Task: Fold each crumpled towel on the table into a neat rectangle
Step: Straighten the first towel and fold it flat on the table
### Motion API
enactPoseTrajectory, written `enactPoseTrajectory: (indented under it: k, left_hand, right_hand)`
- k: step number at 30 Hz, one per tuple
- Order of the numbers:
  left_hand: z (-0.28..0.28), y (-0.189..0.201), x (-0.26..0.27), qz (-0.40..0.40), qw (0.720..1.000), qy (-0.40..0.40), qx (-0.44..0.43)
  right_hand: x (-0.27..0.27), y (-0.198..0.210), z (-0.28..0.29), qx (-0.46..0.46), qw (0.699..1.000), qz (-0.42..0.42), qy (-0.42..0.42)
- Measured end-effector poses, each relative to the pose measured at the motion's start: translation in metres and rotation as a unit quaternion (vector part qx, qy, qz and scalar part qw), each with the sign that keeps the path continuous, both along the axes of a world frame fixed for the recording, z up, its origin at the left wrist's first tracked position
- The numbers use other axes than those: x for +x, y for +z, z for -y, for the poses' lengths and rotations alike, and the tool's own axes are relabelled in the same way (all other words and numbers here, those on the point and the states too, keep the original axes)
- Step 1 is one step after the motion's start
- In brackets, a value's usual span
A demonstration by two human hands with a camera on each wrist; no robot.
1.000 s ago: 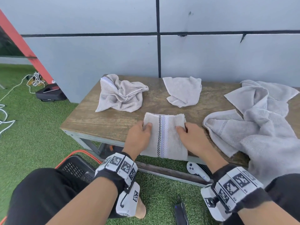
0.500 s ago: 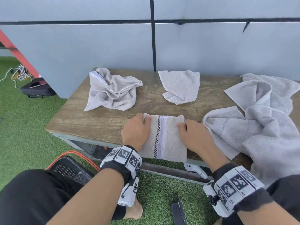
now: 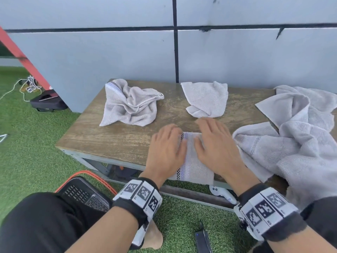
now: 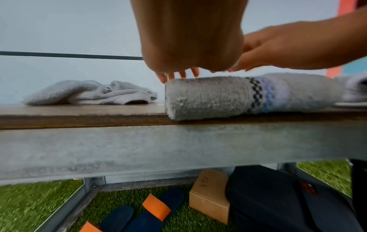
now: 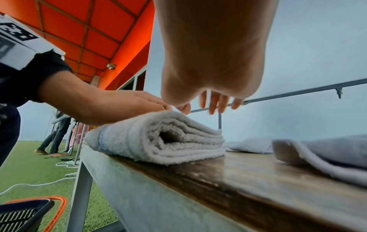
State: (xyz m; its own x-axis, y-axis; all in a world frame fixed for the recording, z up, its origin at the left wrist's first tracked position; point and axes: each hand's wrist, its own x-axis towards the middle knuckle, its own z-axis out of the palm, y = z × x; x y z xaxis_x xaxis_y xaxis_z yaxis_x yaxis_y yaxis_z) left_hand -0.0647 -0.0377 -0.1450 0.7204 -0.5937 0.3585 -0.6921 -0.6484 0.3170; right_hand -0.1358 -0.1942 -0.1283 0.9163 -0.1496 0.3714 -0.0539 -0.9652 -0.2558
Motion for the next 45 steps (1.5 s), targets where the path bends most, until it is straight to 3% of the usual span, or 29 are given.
enactPoseTrajectory:
  k: [2, 4, 10, 14, 16, 20, 23, 26, 28, 30, 32, 38, 41, 45]
  left_hand:
    - [0.001, -0.009, -0.008, -0.062, 0.993, -0.046, 0.093]
    - [0.000, -0.016, -0.007, -0.099, 0.984, -0.037, 0.145]
    - [-0.007, -0.008, 0.006, -0.142, 0.972, -0.001, 0.188]
    - [-0.014, 0.000, 0.018, -0.215, 0.954, 0.125, 0.168]
    - [-0.018, 0.007, 0.018, -0.212, 0.956, 0.154, 0.131]
    - [-0.025, 0.010, 0.003, -0.153, 0.982, 0.100, 0.049]
    - [-0.022, 0.005, -0.015, -0.142, 0.988, 0.053, 0.039]
    - [-0.012, -0.001, -0.029, -0.157, 0.985, 0.031, 0.060]
    - [-0.009, -0.008, -0.033, -0.184, 0.979, 0.028, 0.083]
    - [-0.010, -0.014, -0.036, -0.207, 0.972, 0.032, 0.105]
    - [-0.015, -0.017, -0.036, -0.205, 0.971, 0.038, 0.119]
    - [-0.012, -0.013, -0.027, -0.232, 0.967, 0.068, 0.078]
    - [-0.003, -0.003, -0.025, -0.287, 0.947, 0.143, 0.033]
    - [0.010, 0.012, -0.020, -0.319, 0.929, 0.185, 0.026]
  right_hand:
    - [0.000, -0.009, -0.003, 0.000, 0.995, -0.089, 0.048]
    - [-0.003, -0.023, -0.004, 0.016, 0.985, -0.165, 0.050]
    - [-0.005, -0.026, -0.003, -0.005, 0.979, -0.205, 0.020]
    - [-0.008, -0.019, -0.008, -0.067, 0.979, -0.190, -0.044]
    - [-0.008, -0.013, -0.006, -0.088, 0.973, -0.188, -0.099]
    - [-0.014, 0.005, 0.008, -0.041, 0.963, -0.202, -0.174]
    - [-0.022, 0.009, 0.015, -0.027, 0.956, -0.211, -0.204]
    - [-0.025, 0.004, 0.014, -0.056, 0.972, -0.148, -0.175]
    - [-0.024, -0.002, 0.013, -0.042, 0.990, -0.097, -0.096]
    - [-0.023, -0.009, 0.012, -0.004, 0.992, -0.125, -0.002]
    - [-0.023, -0.019, 0.010, 0.020, 0.982, -0.185, 0.040]
    - [-0.018, -0.025, 0.009, 0.099, 0.970, -0.222, -0.011]
    - [-0.018, -0.021, 0.003, 0.127, 0.966, -0.218, -0.054]
    - [-0.023, -0.010, -0.003, 0.191, 0.955, -0.226, -0.032]
